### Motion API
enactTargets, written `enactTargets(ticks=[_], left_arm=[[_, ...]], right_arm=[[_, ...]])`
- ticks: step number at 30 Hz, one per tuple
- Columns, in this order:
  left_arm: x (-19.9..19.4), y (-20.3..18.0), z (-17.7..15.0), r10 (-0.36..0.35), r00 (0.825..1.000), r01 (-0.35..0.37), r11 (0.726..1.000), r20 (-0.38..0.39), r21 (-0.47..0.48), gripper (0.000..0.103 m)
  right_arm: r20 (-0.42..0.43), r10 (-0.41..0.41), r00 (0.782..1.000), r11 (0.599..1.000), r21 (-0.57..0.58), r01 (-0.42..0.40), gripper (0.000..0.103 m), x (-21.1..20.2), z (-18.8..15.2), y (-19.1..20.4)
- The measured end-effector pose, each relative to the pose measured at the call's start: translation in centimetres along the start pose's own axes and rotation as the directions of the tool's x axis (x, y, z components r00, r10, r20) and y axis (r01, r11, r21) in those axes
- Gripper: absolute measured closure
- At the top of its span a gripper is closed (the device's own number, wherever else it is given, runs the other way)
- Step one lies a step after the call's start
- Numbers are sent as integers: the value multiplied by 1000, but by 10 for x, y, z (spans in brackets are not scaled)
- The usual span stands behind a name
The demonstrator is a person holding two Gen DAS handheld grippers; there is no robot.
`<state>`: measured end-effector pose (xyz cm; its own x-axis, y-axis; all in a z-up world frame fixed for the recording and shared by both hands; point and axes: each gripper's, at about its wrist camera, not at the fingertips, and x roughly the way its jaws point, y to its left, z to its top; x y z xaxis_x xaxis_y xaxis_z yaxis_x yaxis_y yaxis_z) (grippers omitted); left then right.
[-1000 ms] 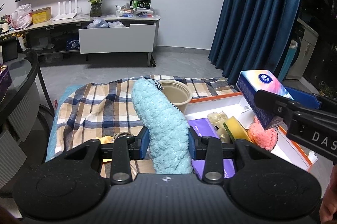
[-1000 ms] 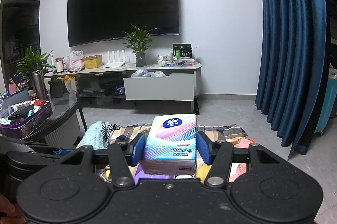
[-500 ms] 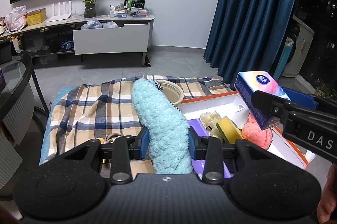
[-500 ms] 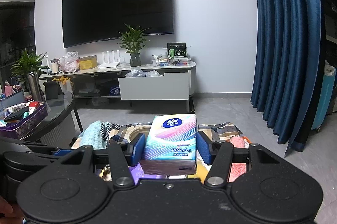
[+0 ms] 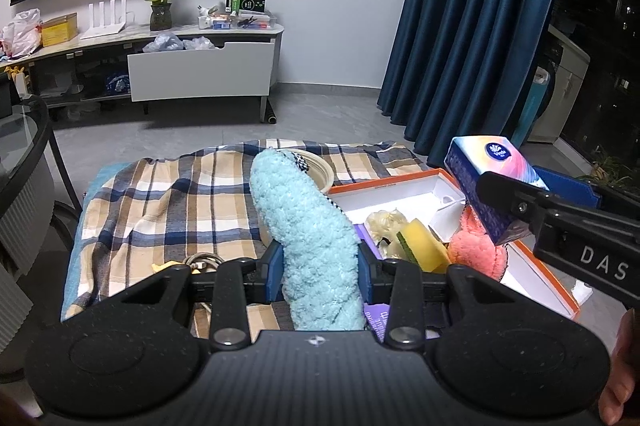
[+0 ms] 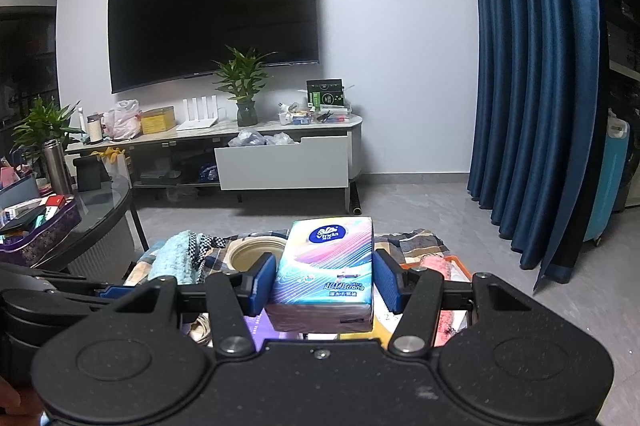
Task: Organize soft objects
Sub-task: 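Carry the blue sock and tissue pack in both tools over the white box, then open the left tool dropping the sock into the box while the right tool drops the tissue pack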
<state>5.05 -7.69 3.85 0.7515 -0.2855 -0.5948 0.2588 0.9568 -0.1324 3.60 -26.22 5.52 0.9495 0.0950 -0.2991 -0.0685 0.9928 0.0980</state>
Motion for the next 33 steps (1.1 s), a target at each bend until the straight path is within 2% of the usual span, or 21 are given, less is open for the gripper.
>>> enactTargets(ticks=[21, 33], left_arm=[[8, -18, 4, -32, 999, 32, 999, -6, 39, 65], [20, -35, 6, -71, 997, 72, 995, -20, 75, 65]], right_arm=[[-3, -41, 999, 999, 30, 41, 38, -2, -5, -9], [-9, -98, 995, 994, 51, 98, 38, -6, -7, -24]])
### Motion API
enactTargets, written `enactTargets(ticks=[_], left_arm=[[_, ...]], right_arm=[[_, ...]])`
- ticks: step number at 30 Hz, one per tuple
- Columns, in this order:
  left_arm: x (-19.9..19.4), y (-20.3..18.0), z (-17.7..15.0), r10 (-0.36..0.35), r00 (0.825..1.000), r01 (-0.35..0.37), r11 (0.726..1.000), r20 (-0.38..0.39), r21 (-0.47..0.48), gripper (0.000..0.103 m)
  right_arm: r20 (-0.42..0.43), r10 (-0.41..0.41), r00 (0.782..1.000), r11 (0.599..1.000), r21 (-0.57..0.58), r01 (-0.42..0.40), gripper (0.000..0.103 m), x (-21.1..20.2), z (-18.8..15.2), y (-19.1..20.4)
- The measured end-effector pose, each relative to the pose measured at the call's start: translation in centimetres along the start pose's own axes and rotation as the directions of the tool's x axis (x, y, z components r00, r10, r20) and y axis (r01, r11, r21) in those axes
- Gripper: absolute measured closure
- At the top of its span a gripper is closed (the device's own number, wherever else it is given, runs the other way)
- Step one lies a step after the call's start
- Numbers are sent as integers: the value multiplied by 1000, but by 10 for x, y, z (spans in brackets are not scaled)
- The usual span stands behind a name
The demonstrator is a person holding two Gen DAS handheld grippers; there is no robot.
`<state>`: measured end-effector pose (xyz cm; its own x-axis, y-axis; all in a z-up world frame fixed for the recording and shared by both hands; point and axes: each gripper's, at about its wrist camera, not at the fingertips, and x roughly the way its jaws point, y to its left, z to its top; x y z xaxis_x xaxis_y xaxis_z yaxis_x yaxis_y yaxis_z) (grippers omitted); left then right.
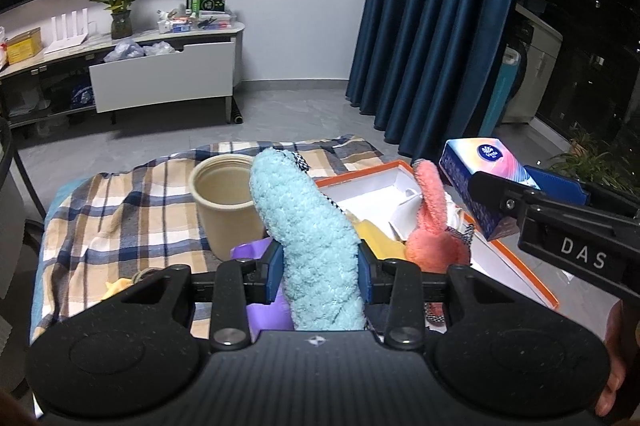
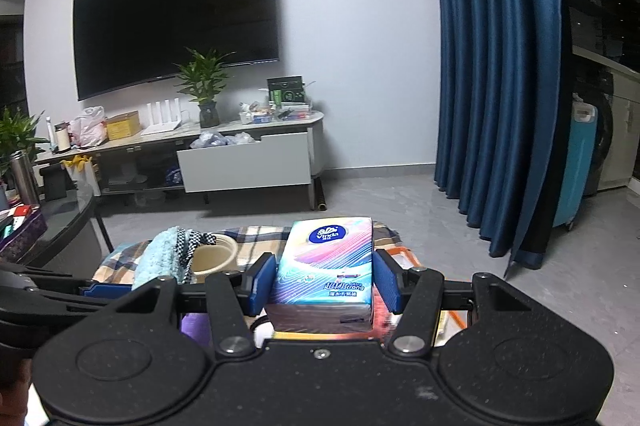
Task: Organize soft objects
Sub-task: 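Open the left tool dropping the sock into the box while the right tool drops the tissue pack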
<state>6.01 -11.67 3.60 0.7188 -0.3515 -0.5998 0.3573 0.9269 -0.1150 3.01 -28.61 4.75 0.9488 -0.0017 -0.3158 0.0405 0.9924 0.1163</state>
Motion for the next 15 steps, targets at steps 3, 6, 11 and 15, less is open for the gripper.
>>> enactTargets(ticks=[3, 6, 11, 15], left_arm=[[5, -5, 0, -10, 1000, 10, 1000, -6, 12, 65], [9, -11, 1, -21, 1000, 22, 1000, -13, 20, 65], [19, -20, 3, -39, 999, 40, 998, -24, 39, 65], [30, -25, 4, -59, 997, 61, 997, -41, 39, 65]], right_arm=[[-1, -19, 1000, 1000, 7, 19, 38, 0, 0, -9], [-3, -35, 999, 999, 15, 35, 38, 0, -1, -17], [-8, -64, 998, 997, 31, 64, 38, 3, -3, -35], [-18, -82, 996, 996, 41, 83, 38, 8, -6, -47]])
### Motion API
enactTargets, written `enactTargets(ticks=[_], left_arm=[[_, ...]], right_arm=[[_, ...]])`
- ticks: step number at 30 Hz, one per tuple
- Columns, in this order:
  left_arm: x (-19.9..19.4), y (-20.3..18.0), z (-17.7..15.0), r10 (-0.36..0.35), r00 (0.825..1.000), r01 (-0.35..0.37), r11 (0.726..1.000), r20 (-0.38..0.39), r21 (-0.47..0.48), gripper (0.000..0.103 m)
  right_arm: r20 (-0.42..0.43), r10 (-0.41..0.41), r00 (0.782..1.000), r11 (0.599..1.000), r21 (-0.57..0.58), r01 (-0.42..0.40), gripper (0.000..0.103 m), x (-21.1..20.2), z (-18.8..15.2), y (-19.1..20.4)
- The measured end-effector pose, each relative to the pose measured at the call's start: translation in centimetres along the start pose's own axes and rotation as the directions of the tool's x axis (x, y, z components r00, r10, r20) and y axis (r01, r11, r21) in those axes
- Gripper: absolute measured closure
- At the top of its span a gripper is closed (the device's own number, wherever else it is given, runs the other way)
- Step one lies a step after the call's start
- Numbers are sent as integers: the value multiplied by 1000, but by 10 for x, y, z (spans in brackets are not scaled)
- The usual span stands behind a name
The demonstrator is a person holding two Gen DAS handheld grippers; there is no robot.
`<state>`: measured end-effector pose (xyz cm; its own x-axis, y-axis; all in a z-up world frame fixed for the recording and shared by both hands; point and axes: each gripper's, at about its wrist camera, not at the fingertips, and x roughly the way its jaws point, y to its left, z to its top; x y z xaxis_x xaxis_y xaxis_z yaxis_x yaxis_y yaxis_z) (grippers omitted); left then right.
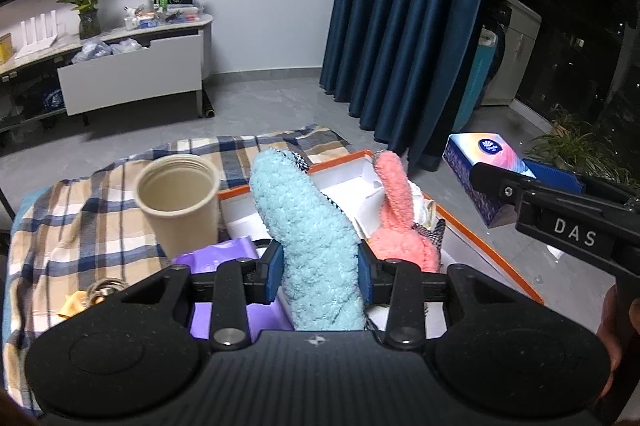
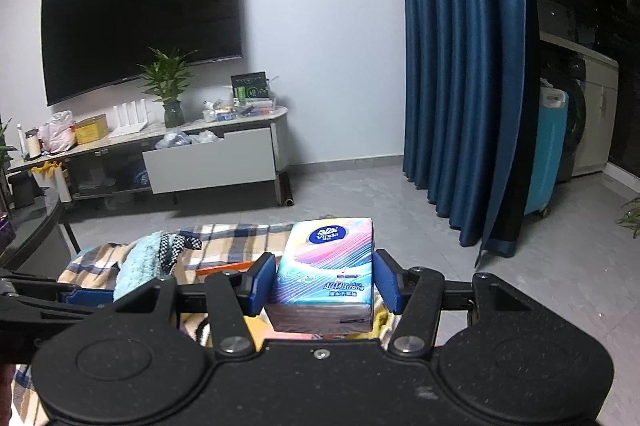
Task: Organize soft objects
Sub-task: 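Open the left tool dropping the sock into the box while the right tool drops the tissue pack, then move both open tools back over the items on the blanket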
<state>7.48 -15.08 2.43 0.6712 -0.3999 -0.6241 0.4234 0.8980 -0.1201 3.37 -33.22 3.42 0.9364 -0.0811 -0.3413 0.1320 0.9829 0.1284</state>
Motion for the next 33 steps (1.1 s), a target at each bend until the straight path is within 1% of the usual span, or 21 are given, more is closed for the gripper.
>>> enactTargets(ticks=[4, 6, 8, 11, 15, 18, 22, 23, 25, 26, 27, 31, 32, 33], left_arm=[[10, -6, 1, -16, 1000, 16, 1000, -19, 6, 65], [13, -9, 3, -23, 999, 23, 1000, -24, 10, 65], [17, -10, 4, -29, 999, 29, 999, -28, 14, 65], [24, -12, 6, -33, 999, 34, 999, -41, 15, 65], [33, -10, 7, -55, 996, 55, 998, -64, -4, 65], [39, -12, 10, -63, 996, 62, 998, -70, -6, 65], [48, -17, 16, -97, 993, 97, 995, -70, -7, 64], [49, -18, 18, -106, 992, 106, 994, -67, -12, 62], [53, -21, 21, -125, 991, 124, 992, -56, -24, 54], [55, -22, 22, -127, 990, 125, 992, -58, -29, 42], [56, -22, 22, -130, 990, 128, 991, -56, -32, 35], [49, -20, 24, -125, 991, 123, 992, -38, -41, 30], [46, -18, 25, -120, 992, 118, 992, -30, -47, 25], [43, -15, 25, -119, 993, 117, 992, -21, -51, 22]], right_arm=[[-19, -5, 1000, 1000, 0, 5, 38, 8, -4, -10], [-27, -1, 1000, 1000, 3, 1, 42, 13, -5, -13], [-31, 8, 999, 1000, 11, -8, 43, 17, -4, -16], [-41, 15, 999, 1000, 9, -15, 51, 25, -3, -19], [-43, 14, 999, 1000, 26, -13, 51, 31, -2, -24], [-27, 9, 1000, 999, 37, -8, 51, 26, -3, -31], [-15, -5, 1000, 999, 54, 6, 51, 21, -6, -40], [-12, -12, 1000, 998, 61, 13, 50, 19, -6, -44], [-6, -26, 1000, 997, 68, 26, 50, 15, -7, -49], [-2, -31, 1000, 997, 72, 31, 50, 13, -6, -51], [5, -34, 999, 997, 76, 34, 50, 9, -6, -52], [22, -39, 999, 997, 71, 37, 50, 0, -4, -51], [26, -39, 999, 997, 70, 37, 50, -1, -3, -50], [30, -34, 999, 997, 71, 32, 50, -3, -3, -48]])
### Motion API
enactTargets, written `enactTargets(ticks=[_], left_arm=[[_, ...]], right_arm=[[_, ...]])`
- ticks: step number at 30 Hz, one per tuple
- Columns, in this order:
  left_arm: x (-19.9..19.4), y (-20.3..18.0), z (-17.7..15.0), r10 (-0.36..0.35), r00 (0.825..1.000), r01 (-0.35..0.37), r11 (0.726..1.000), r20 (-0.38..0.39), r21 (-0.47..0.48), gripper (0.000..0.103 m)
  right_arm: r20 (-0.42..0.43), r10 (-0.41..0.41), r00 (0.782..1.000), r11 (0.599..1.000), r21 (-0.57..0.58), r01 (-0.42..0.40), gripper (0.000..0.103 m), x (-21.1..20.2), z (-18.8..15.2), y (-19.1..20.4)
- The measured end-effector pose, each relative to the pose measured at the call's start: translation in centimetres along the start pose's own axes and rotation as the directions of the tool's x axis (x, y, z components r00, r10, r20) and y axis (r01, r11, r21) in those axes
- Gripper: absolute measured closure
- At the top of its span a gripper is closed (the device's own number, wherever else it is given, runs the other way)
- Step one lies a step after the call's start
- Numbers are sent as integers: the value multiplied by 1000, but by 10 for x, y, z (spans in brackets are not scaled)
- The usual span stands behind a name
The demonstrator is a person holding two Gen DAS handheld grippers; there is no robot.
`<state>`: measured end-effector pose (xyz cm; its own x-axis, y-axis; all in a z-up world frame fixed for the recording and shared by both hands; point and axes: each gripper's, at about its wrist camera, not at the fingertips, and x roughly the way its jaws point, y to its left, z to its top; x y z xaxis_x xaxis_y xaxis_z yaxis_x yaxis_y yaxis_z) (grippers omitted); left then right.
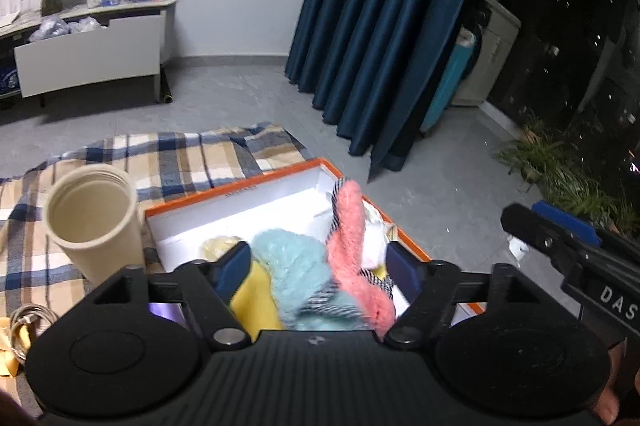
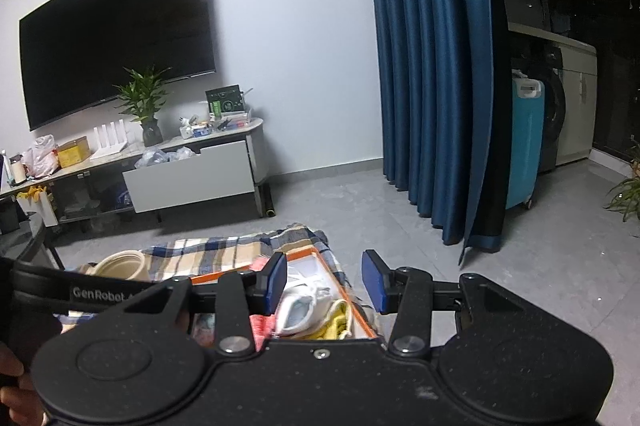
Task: Organize soft objects
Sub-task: 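Move both open tools back over the items on the blanket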
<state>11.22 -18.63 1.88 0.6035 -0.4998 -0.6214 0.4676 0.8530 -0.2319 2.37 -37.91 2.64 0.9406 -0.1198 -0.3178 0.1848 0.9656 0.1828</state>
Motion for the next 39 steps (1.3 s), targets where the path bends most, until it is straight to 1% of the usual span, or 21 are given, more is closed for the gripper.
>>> enactTargets(ticks=[2, 6, 10, 13, 16, 22, 27, 32, 35, 39], left_arm=[[-7, 2, 2, 1, 1000, -1, 1000, 9, 0, 22], [-24, 6, 5, 41, 998, -42, 999, 43, 10, 21], [-39, 12, 4, 95, 995, -95, 995, 40, 8, 20], [-48, 19, 0, 125, 991, -126, 992, 36, 4, 20], [-58, 27, -6, 150, 988, -149, 989, 38, -13, 19], [-79, 48, -13, 177, 983, -174, 983, 52, -66, 18], [-94, 69, -21, 207, 977, -200, 974, 58, -106, 18], [-108, 99, -32, 253, 966, -240, 956, 58, -166, 18], [-112, 123, -42, 314, 949, -301, 930, 34, -209, 18], [-113, 156, -62, 357, 934, -349, 894, -24, -280, 19]], right_arm=[[2, 9, 1000, 1000, -1, -9, 50, -2, -1, 4], [7, 34, 999, 999, -18, -34, 50, -6, 0, 16], [5, 70, 998, 997, -42, -70, 49, -10, 1, 31], [-2, 111, 994, 992, -61, -111, 47, -12, 0, 44], [-12, 145, 989, 986, -81, -145, 46, -14, -2, 61], [-35, 215, 976, 969, -119, -218, 44, -14, -5, 94], [-54, 257, 965, 954, -143, -262, 43, -13, -6, 119], [-66, 290, 955, 939, -172, -297, 42, -15, -7, 140], [-68, 308, 949, 930, -186, -316, 40, -18, -9, 146], [-76, 314, 946, 926, -194, -323, 40, -19, -11, 150]])
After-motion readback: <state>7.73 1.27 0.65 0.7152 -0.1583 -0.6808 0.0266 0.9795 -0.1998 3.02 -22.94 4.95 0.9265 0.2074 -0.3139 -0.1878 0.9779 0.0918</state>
